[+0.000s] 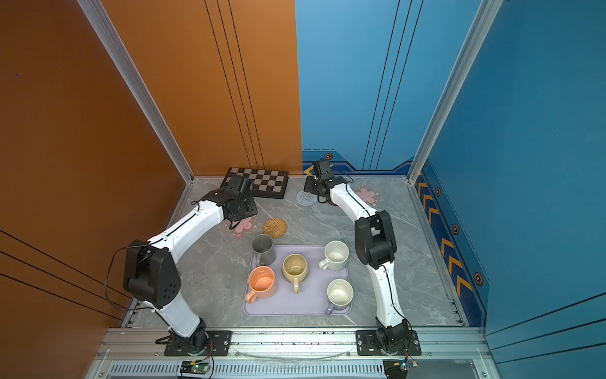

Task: Place cups on coasters
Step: Move the coaster to the top-center of the table, then move the coaster to the middle-right of the table.

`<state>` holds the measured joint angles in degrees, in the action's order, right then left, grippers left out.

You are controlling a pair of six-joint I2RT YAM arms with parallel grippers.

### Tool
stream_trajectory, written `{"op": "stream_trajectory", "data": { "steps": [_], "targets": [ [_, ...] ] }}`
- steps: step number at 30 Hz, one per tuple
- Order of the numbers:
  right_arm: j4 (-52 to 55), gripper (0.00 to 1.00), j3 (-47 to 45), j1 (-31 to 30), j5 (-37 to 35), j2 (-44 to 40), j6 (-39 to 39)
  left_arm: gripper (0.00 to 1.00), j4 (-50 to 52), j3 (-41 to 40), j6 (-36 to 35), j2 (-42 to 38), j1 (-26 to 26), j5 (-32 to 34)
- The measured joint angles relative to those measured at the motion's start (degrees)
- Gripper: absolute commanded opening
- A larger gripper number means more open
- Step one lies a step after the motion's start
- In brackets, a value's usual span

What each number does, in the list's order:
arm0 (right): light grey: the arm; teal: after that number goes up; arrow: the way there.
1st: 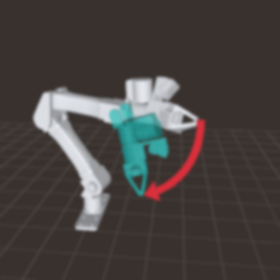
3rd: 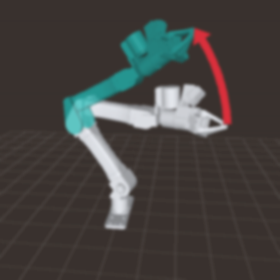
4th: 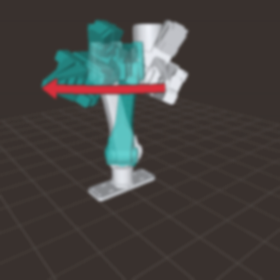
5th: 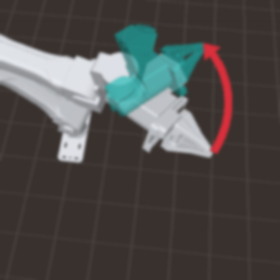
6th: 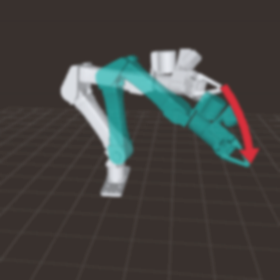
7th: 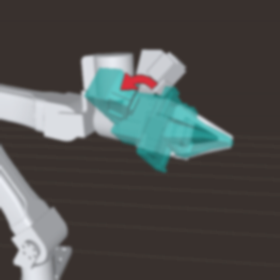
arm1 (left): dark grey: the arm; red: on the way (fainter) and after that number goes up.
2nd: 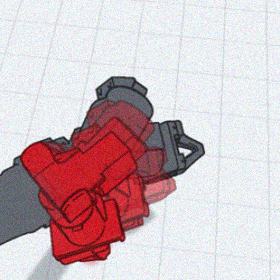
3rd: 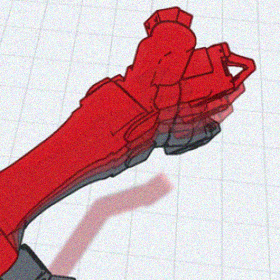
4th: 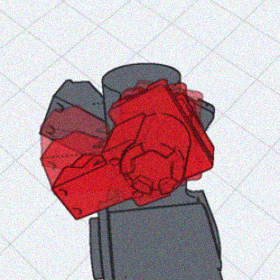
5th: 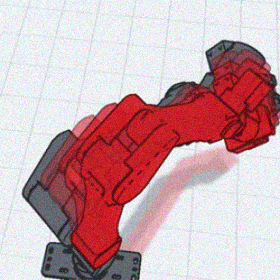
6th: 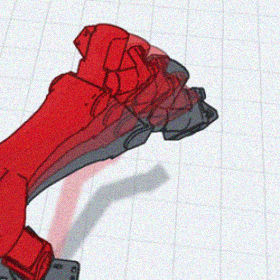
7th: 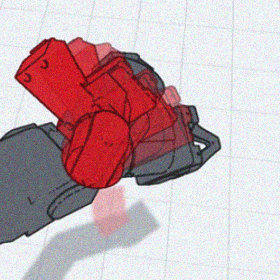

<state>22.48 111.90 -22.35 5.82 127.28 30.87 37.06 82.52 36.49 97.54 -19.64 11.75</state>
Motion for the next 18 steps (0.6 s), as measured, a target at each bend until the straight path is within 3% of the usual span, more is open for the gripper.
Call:
{"op": "stream_trajectory", "data": {
  "steps": [10, 18],
  "targets": [
    [0.5, 0.55, -12.9, -2.1, 0.0, -7.1, -3.0, 0.50, 0.0, -3.1, -0.2, -5.4, 0.0, -0.3],
    [1.7, 0.53, -13.5, -6.4, 0.0, -9.2, -5.2, 0.54, 0.1, -4.9, -1.6, -7.9, -0.2, -1.2]
  ]
}}
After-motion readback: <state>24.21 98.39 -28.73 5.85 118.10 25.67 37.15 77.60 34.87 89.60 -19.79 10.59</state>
